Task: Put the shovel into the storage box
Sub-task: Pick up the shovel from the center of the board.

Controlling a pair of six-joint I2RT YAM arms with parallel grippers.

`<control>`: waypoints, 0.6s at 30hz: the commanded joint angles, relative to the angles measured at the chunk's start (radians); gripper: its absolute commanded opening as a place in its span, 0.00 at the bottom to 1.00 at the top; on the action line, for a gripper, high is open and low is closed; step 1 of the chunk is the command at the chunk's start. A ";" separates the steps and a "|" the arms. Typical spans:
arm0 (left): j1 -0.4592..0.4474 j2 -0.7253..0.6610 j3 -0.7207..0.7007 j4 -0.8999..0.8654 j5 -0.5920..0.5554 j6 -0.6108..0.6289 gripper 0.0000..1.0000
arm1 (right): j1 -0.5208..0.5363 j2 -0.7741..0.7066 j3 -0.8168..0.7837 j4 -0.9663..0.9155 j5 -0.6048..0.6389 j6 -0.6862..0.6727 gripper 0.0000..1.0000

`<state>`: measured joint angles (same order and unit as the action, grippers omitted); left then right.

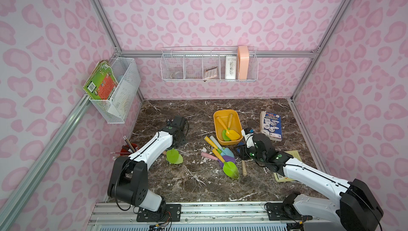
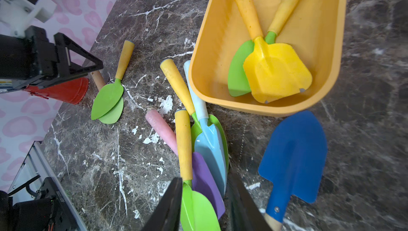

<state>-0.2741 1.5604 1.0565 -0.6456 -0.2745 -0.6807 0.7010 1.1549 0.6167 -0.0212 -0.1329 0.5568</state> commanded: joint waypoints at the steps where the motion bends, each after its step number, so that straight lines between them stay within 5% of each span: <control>1: 0.023 0.068 0.018 0.030 0.010 0.029 0.59 | 0.001 -0.016 -0.007 0.005 0.024 0.013 0.38; 18: 0.079 0.223 0.043 0.087 0.008 0.061 0.49 | 0.000 0.003 -0.005 0.018 0.022 0.017 0.37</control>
<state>-0.1974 1.7775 1.1034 -0.5655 -0.2722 -0.6266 0.7002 1.1530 0.6003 -0.0185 -0.1169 0.5755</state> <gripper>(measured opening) 0.504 0.375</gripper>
